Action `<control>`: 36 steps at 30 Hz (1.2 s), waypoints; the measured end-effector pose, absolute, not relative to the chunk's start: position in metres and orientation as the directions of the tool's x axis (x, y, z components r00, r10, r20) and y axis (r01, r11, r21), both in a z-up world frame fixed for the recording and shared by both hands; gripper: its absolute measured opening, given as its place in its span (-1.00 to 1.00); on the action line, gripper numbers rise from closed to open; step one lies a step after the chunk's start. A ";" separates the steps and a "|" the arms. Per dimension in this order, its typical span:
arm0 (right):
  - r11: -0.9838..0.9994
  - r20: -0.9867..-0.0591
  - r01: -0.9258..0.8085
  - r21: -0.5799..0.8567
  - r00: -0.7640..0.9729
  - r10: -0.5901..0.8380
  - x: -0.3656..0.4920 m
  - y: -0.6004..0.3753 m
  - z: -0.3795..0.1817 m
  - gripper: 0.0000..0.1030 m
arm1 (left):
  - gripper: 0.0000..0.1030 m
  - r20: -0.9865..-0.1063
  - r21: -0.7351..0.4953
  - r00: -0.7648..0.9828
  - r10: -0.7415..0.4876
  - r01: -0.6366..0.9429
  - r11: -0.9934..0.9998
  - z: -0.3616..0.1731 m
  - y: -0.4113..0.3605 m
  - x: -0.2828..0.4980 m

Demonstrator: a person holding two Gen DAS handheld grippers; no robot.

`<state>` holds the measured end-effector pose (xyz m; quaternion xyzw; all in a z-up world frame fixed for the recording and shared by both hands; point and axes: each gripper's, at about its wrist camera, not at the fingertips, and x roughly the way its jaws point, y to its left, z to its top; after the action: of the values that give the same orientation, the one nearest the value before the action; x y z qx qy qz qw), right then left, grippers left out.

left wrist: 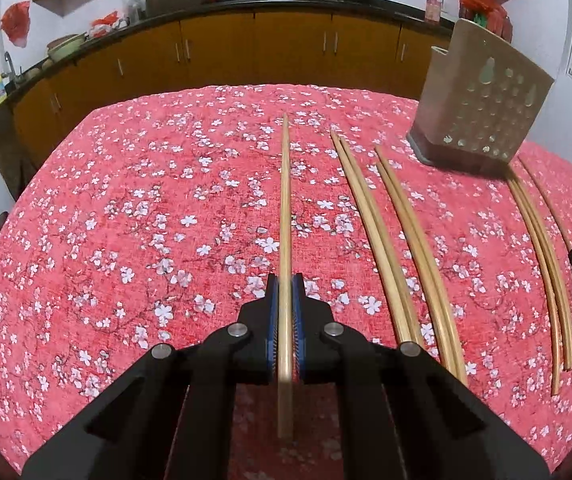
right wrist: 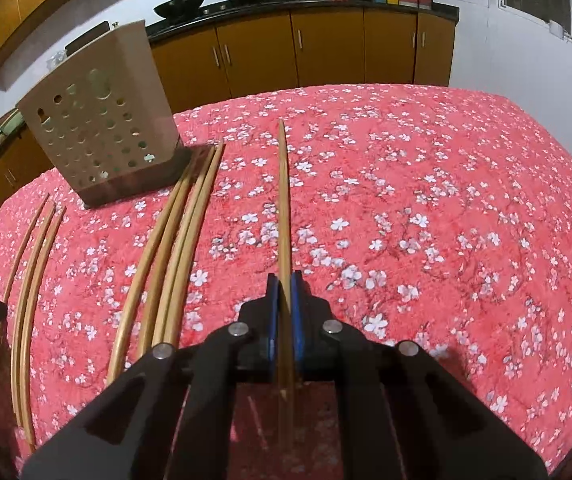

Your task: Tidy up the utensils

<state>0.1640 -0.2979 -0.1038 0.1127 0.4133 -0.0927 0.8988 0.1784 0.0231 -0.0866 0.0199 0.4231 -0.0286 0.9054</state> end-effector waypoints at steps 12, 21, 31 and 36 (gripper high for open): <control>0.965 -0.771 0.242 0.102 0.632 -0.077 0.158 -0.292 -0.101 -0.85 | -0.86 -0.764 0.015 0.644 -0.035 0.073 0.997 -0.087 0.023 0.168; 0.958 -0.696 0.236 0.165 0.716 -0.057 0.140 -0.305 -0.053 -0.85 | -0.86 -0.731 0.012 0.681 -0.036 0.066 0.998 -0.063 0.033 0.159; 0.961 -0.552 0.215 0.172 0.829 -0.086 0.128 -0.310 0.014 -0.85 | -0.86 -0.580 -0.039 0.813 -0.048 0.031 0.999 0.011 0.050 0.152; 0.962 -0.511 0.213 0.173 0.854 -0.098 0.131 -0.312 0.033 -0.85 | -0.86 -0.526 -0.052 0.849 -0.055 0.033 0.998 0.037 0.054 0.156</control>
<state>0.1314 -0.3123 0.0327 0.1122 0.2578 -0.0813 0.9562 0.1565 0.0537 0.0370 -0.0203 0.2740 -0.0230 0.9612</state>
